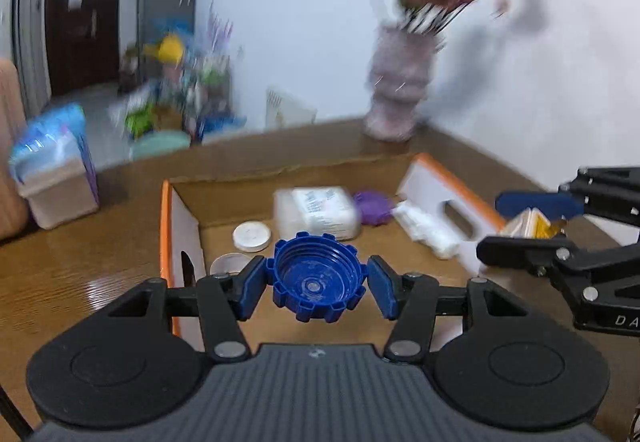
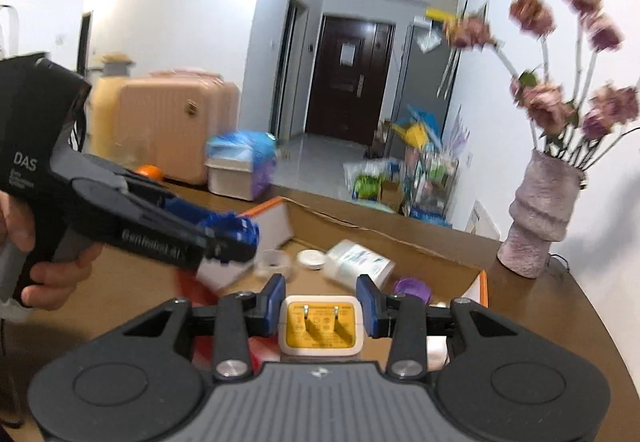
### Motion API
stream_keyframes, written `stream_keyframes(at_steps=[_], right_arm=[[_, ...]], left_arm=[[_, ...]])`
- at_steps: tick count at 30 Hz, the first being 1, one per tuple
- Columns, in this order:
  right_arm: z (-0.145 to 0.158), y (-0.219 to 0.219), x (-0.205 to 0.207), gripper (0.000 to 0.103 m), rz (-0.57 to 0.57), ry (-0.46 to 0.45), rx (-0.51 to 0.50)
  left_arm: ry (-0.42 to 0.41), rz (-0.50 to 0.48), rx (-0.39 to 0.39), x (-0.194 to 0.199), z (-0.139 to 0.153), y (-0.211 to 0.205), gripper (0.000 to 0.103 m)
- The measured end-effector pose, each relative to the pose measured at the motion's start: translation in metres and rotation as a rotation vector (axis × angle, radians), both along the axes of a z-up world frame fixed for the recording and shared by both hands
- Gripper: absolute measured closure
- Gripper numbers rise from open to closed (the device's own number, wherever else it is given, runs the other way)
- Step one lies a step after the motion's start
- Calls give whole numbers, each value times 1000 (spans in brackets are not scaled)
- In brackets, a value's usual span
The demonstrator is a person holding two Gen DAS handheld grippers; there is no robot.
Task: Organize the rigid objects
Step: 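Carry the blue cap with the left gripper while the right gripper carries the plug over the box, then lower the blue cap and cream plug into the box and open both grippers, then withdraw both grippers from the box back over the table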
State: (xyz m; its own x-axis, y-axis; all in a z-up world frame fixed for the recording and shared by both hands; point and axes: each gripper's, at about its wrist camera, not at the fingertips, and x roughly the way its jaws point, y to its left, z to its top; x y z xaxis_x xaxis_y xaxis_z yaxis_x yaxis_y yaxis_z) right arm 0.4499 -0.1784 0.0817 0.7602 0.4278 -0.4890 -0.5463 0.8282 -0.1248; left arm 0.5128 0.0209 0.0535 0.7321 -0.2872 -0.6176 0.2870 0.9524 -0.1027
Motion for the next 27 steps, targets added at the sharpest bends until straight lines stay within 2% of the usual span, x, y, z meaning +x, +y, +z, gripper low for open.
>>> stream_keyframes(at_steps=[3, 5, 8, 9, 11, 13, 14, 18, 20, 23, 27], right_arm=[[-15, 14, 69, 65, -19, 53, -74], [-29, 24, 109, 65, -40, 80, -106], [-46, 27, 139, 65, -53, 81, -53], [-53, 29, 144, 65, -55, 88, -61], [-69, 31, 152, 65, -60, 128, -109], [-81, 25, 157, 66, -63, 198, -136], [-82, 22, 158, 70, -67, 220, -131], [-82, 15, 157, 70, -85, 222, -198], [-77, 8, 156, 70, -107, 225, -189], [-60, -4, 149, 69, -119, 223, -153], [-29, -16, 133, 62, -137, 202, -136]], left_arm=[[82, 19, 19, 51, -16, -2, 47], [112, -3, 32, 74, -26, -8, 47], [170, 3, 66, 95, -45, -14, 46], [200, 7, 61, 99, -50, -13, 47], [199, 0, 23, 101, -47, -9, 45], [205, 14, 64, 101, -49, -9, 38], [212, 18, 77, 101, -52, -8, 38], [226, 31, 45, 100, -52, -2, 34], [244, 52, 36, 98, -49, 2, 34], [229, 58, 46, 84, -32, 5, 33], [159, 82, 33, 51, -1, 12, 18]])
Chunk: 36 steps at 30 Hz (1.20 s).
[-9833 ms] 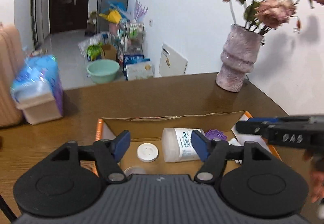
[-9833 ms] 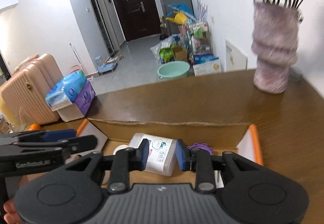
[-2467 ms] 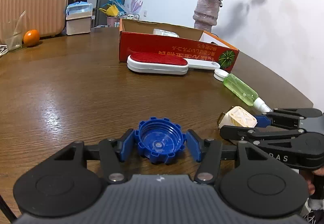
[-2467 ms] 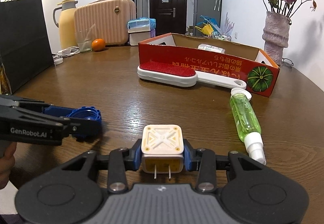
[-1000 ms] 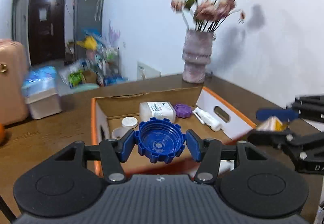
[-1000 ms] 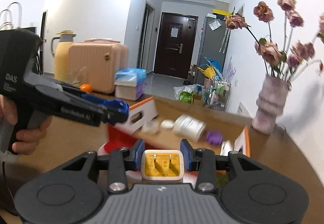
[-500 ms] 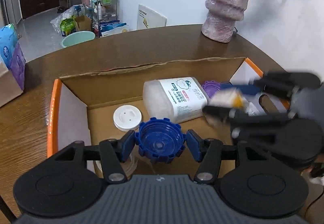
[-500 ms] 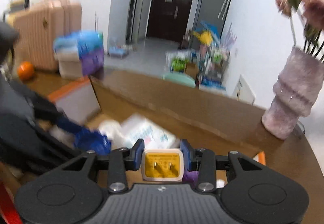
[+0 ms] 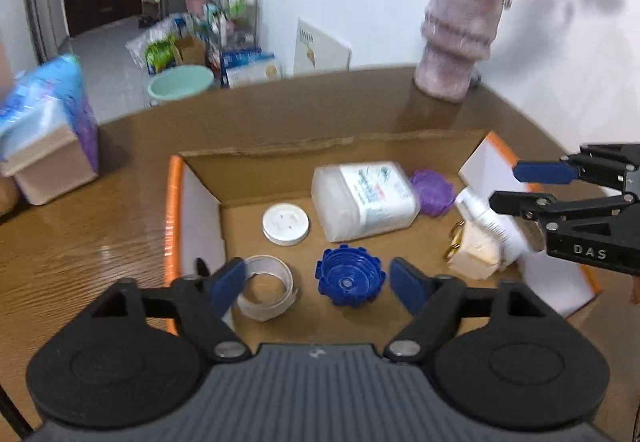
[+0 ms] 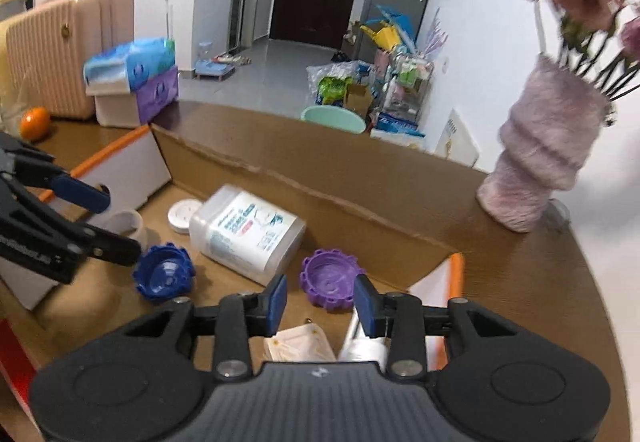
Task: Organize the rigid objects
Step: 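Withdraw both grippers from the box back over the table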
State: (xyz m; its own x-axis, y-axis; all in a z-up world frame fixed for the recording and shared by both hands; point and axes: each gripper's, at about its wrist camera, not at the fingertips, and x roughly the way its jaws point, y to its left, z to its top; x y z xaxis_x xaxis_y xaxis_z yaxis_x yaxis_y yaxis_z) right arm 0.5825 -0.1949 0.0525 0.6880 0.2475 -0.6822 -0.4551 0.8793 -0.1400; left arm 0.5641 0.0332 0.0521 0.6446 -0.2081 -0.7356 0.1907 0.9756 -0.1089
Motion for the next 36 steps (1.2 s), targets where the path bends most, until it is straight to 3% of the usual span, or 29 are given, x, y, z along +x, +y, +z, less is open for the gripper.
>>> stream_keyframes(at_steps=[5, 7, 11, 14, 19, 25, 30, 36], right_arm=[[34, -16, -43, 56, -7, -38, 57], [44, -19, -63, 54, -15, -63, 55], [56, -29, -105, 40, -45, -127, 86], [58, -33, -133, 40, -55, -152, 108], [54, -46, -173, 38, -94, -196, 195], [38, -59, -217, 26, -160, -300, 321], [21, -63, -246, 23, -186, -368, 327], [5, -64, -282, 20, -200, -444, 356]], left_arm=[[-59, 58, 33, -45, 24, 9, 18], [-130, 101, 36, -72, 35, 14, 17], [-258, 129, 45, -123, 52, 15, 13], [-311, 137, 55, -153, 58, 11, 12], [-414, 162, 35, -193, 56, 3, 11], [-545, 157, 19, -234, 43, -11, 11], [-607, 136, 17, -258, 26, -17, 11], [-625, 119, -12, -275, 8, -17, 11]])
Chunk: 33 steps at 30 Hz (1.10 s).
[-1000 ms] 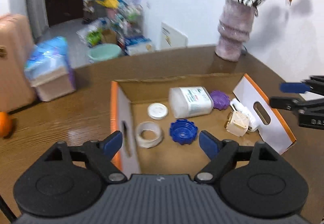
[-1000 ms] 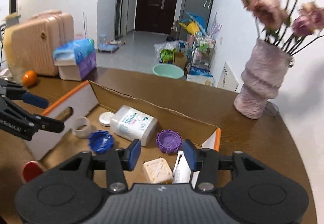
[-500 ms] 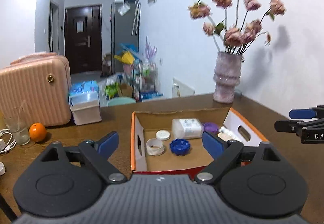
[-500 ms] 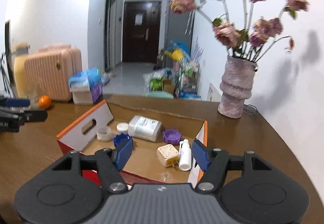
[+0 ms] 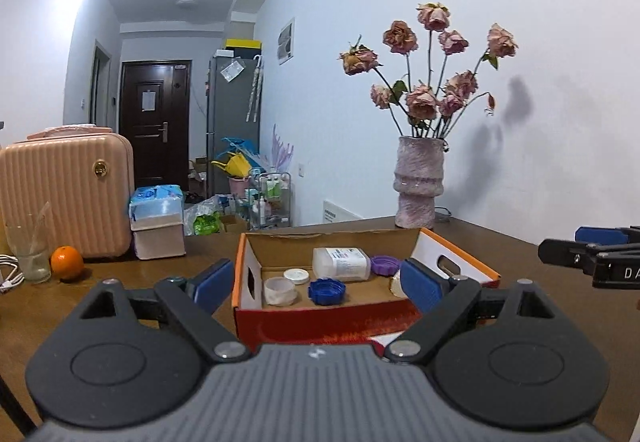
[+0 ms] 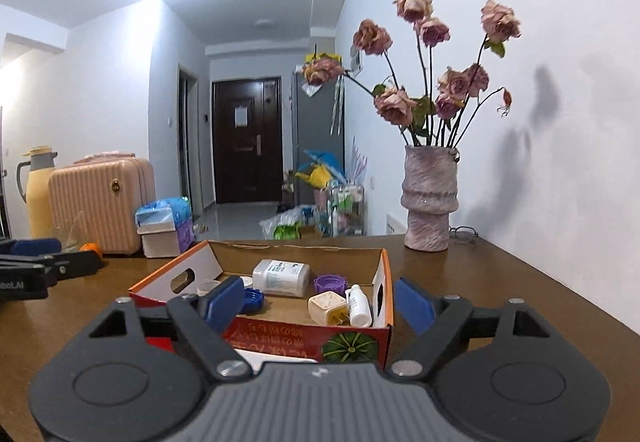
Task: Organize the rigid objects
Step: 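Withdraw both grippers from the box back over the table, then grasp the green plastic bottle with the right gripper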
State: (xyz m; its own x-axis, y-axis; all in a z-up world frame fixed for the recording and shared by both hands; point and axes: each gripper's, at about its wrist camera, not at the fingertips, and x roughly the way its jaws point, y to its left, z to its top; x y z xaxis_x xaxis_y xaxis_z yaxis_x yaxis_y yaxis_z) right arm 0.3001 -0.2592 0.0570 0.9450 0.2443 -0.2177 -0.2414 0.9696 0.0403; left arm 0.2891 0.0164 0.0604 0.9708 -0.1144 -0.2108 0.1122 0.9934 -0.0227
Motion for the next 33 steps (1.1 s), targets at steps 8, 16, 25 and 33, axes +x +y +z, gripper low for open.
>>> stream_keyframes(at_steps=[8, 16, 25, 33], right_arm=[[-16, 2, -28, 18, -9, -37, 30], [-28, 9, -59, 17, 12, -47, 29], [-49, 13, -116, 12, 10, -56, 43], [-66, 13, -156, 12, -11, -47, 40]], left_arm=[[-33, -8, -7, -24, -15, 2, 8], [-85, -10, 9, -72, -16, -1, 4], [-170, -5, 36, -144, -29, -2, 1], [-90, -1, -4, -169, -43, 2, 0]])
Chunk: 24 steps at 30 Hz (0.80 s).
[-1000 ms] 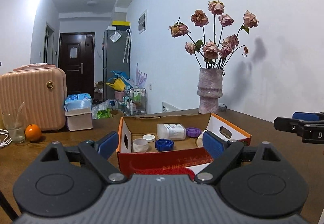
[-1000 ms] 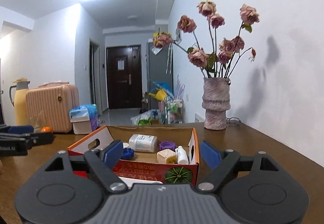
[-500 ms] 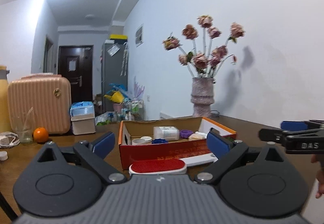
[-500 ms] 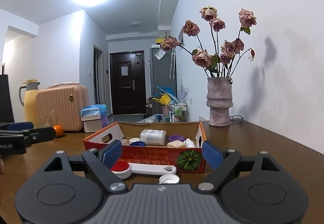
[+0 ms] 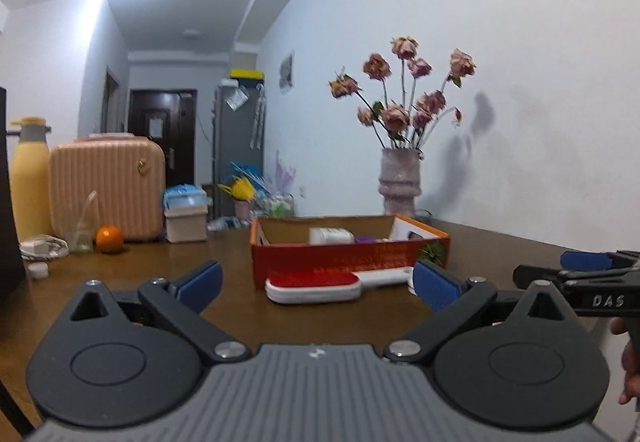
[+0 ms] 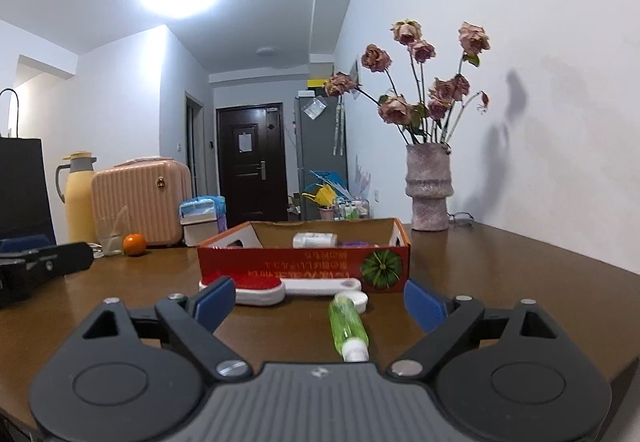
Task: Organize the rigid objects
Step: 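Grasp the green plastic bottle with the right gripper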
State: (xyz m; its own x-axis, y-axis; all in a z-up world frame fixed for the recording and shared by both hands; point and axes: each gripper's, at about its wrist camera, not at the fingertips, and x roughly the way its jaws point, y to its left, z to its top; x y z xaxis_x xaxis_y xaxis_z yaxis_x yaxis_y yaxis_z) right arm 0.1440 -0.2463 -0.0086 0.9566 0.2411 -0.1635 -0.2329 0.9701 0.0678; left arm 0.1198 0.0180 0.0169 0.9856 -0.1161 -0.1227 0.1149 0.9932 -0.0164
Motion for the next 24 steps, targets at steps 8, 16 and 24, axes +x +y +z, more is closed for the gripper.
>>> stream_keyframes(at_steps=[8, 16, 24], right_arm=[[-10, -15, 16, 12, -44, 42, -20], [-16, -13, 73, 18, 19, 160, -90], [-16, 1, 150, 45, 104, 325, -144]], left_arm=[[39, -27, 18, 19, -3, -19, 0], [108, -11, 42, 63, -5, -44, 0], [159, -13, 102, 106, -2, -55, 0]])
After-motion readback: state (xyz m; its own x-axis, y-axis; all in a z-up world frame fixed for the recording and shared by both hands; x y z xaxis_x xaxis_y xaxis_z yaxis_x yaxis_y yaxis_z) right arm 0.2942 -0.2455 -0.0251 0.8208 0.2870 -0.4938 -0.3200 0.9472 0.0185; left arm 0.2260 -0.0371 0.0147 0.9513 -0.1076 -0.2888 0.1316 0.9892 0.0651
